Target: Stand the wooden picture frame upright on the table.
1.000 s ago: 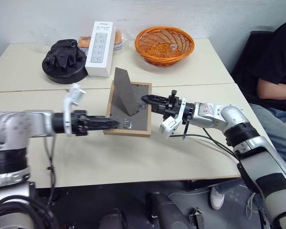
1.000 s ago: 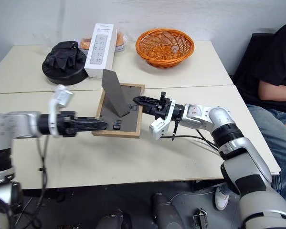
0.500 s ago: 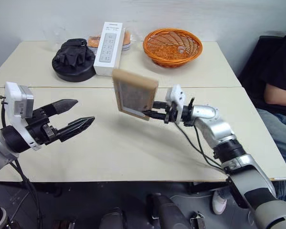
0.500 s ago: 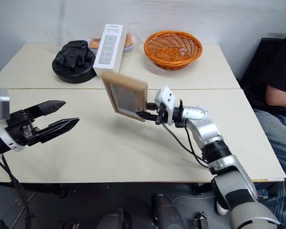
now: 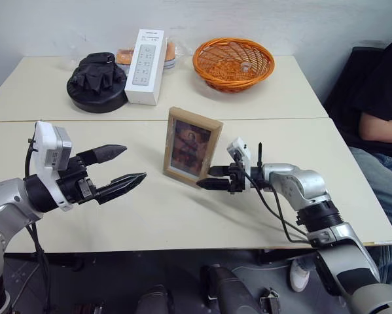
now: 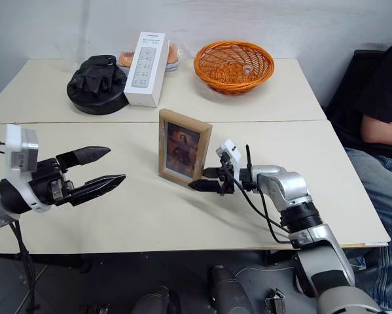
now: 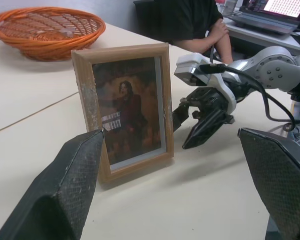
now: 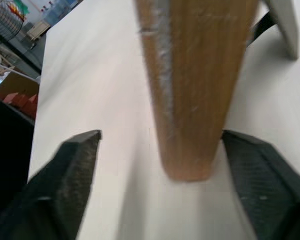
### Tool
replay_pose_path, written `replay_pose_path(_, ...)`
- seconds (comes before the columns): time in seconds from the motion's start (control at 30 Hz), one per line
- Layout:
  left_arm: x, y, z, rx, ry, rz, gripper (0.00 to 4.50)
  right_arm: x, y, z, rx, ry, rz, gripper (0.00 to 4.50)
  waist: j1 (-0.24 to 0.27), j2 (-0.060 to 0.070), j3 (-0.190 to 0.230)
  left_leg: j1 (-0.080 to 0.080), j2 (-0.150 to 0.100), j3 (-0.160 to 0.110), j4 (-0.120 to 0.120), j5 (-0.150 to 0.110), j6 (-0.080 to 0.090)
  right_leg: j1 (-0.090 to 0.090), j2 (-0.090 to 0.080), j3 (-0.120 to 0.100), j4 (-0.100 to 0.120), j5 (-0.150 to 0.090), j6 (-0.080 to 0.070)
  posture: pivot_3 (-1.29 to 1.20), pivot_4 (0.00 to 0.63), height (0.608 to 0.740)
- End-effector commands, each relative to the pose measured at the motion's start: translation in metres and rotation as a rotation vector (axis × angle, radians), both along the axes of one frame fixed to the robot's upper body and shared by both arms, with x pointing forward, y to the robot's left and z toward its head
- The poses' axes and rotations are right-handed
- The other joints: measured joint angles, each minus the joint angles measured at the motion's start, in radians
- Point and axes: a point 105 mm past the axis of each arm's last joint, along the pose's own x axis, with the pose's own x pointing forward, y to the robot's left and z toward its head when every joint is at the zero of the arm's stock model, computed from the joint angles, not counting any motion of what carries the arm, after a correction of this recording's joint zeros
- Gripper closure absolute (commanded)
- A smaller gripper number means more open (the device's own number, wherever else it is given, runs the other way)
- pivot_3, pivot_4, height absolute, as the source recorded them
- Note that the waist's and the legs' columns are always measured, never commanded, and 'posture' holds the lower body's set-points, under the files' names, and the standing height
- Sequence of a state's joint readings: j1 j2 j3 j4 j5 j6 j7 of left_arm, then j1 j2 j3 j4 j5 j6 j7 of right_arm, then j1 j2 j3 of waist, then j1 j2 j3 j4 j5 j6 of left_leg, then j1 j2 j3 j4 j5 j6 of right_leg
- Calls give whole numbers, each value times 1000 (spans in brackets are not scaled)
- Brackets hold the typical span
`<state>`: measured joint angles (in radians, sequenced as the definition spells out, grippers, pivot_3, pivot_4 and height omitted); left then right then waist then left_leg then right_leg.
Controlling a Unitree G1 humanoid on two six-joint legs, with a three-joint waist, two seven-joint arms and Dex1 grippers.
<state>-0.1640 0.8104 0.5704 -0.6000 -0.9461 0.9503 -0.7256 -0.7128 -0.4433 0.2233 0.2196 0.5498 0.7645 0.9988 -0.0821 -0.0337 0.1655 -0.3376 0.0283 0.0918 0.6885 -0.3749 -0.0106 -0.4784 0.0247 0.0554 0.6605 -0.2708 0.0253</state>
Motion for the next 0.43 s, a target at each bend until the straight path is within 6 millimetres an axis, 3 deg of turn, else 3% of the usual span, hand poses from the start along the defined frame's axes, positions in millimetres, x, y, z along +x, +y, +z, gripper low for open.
replay_pose_path(0.03,1,1,8,18,-40,-32,0,-8,-20,25,-43,-154,0,27,2,0,0,0,0,0,0,0,0,0,0,0,0,0,0,0,150,740)
replay_pose_path(0.13,5,4,11,30,-51,-35,0,-15,-54,42,-120,-297,-38,27,18,0,0,0,-1,0,-1,-1,1,1,0,0,-2,0,0,0,150,740)
replay_pose_path(0.23,9,8,13,43,-61,-35,0,-25,-88,77,-73,-363,-107,27,27,0,0,0,-1,1,-1,-1,2,1,0,1,-3,0,1,0,150,740)
replay_pose_path(0.33,13,12,15,52,-72,-32,0,-39,-102,98,-43,-389,-122,27,26,0,0,0,-1,1,-1,-2,3,1,0,1,-3,0,1,0,150,740)
replay_pose_path(0.43,16,12,17,55,-86,-37,0,-50,-103,101,-42,-394,-117,27,25,0,0,2,0,1,-3,-3,5,1,2,1,-3,0,1,0,150,740)
